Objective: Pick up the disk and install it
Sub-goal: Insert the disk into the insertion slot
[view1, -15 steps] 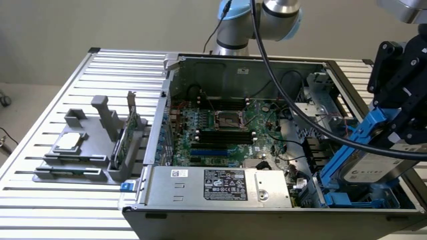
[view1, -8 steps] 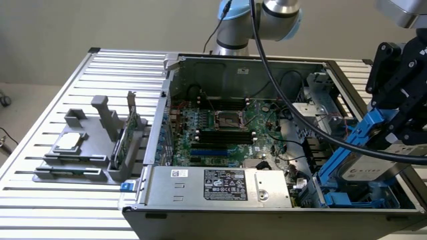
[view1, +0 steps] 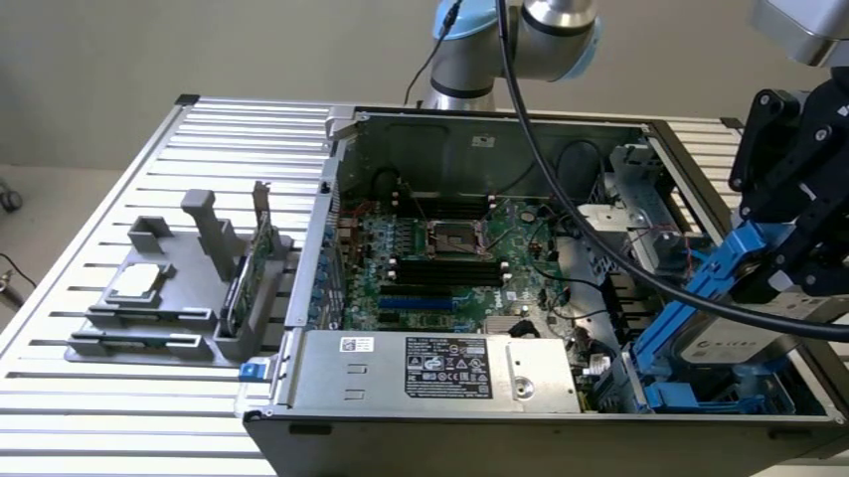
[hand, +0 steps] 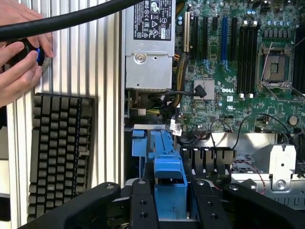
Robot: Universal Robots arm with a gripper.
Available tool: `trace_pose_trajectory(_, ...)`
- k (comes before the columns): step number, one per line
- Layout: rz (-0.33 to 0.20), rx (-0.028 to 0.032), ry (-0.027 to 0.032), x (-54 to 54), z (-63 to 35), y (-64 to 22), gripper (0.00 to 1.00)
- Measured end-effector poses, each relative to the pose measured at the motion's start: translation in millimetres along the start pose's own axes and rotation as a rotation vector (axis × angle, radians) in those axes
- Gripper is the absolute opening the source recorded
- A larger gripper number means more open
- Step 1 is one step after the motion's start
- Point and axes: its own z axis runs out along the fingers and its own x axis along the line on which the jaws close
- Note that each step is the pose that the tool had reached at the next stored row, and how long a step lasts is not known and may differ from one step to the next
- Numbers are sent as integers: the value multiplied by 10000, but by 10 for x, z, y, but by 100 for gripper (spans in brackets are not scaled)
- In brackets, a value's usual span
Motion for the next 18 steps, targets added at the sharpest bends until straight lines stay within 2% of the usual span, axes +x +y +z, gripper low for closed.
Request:
trace_pose_trajectory(4, -25, -1, -39, 12, 18, -1, 33)
trace_pose_trajectory(11, -83, -2, -72, 25, 40, -5, 33)
trace_pose_trajectory(18, -157, -4, -141, 35, 81, -8, 33)
